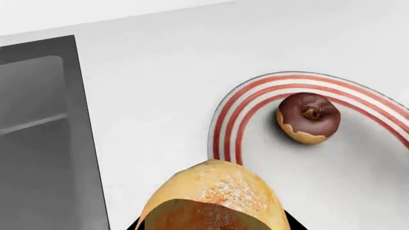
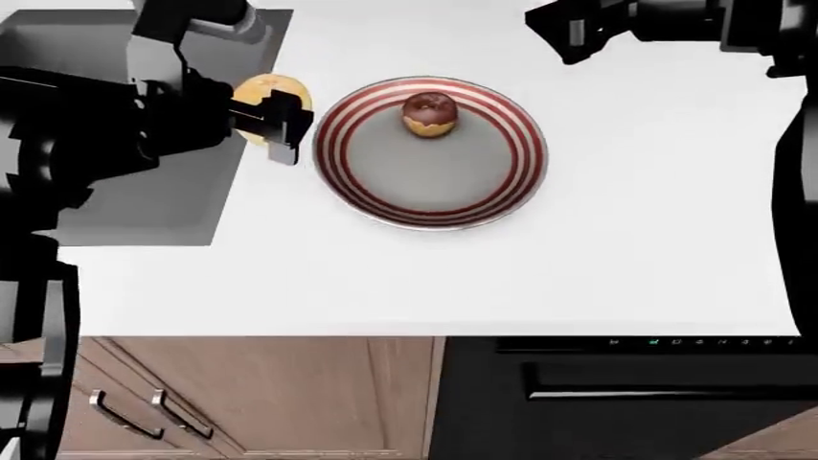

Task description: Place the pastries on the plates.

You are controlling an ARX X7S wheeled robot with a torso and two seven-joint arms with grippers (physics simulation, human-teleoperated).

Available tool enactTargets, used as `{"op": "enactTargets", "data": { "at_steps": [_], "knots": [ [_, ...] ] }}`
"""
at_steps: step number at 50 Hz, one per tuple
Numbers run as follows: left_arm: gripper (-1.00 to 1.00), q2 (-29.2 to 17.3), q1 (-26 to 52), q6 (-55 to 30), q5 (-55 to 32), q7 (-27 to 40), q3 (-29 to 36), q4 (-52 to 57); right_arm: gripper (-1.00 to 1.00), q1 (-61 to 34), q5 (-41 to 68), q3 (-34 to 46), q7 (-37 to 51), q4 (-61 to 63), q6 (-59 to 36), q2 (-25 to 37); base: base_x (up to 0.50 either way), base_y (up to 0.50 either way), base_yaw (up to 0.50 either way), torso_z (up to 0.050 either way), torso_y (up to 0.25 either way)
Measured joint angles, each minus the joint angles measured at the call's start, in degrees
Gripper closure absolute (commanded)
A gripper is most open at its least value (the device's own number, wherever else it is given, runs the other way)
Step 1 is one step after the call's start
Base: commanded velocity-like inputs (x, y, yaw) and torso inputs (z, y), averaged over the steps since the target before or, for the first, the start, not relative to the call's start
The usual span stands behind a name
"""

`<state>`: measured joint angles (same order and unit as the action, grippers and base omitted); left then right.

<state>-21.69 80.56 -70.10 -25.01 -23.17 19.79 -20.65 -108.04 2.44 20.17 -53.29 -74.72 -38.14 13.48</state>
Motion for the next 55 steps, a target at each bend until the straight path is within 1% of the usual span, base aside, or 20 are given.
{"op": "enactTargets", "data": {
  "at_steps": [4,9,14,25,32,38,55],
  "knots": [
    [1.0,-0.1,-0.1,0.6,-0.1,-0.2,-0.1,-0.2,-1.0,0.0,-0.1,-0.1,0.1,0.0,0.0,0.0,-0.5,0.0,0.0,0.0,-0.003],
    [1.0,-0.3,-0.4,1.0,-0.2,-0.4,-0.2,-0.4,-1.0,0.1,-0.1,-0.2,0.1,-0.1,0.2,0.0,-0.45,0.0,0.0,0.0,0.225],
    [1.0,-0.7,-0.5,1.3,-0.4,-0.5,-0.4,-0.6,-1.0,0.2,-0.1,-0.3,0.0,-0.1,0.5,0.0,0.0,0.0,0.0,0.0,0.25],
    [1.0,0.6,-0.5,2.3,-0.1,0.5,-0.7,-1.7,-1.0,0.5,-0.1,-0.7,0.2,0.0,1.3,0.0,0.0,0.0,0.0,0.0,0.25],
    [1.0,0.5,-0.5,2.5,-0.4,0.5,-0.8,-1.7,-1.0,0.5,0.1,-1.2,0.6,0.3,1.5,0.1,0.0,0.0,0.0,0.0,0.25],
    [1.0,0.4,-0.6,2.8,-0.4,0.4,-0.8,-2.1,-1.0,0.7,0.3,-1.5,0.9,0.3,1.9,0.2,0.0,0.0,0.0,0.0,0.023],
    [1.0,-0.5,-0.3,3.0,-0.4,0.0,-0.4,-2.5,-1.0,1.2,0.3,-1.8,1.3,0.6,2.6,0.4,0.0,0.5,0.0,0.0,0.0]
  ]
}}
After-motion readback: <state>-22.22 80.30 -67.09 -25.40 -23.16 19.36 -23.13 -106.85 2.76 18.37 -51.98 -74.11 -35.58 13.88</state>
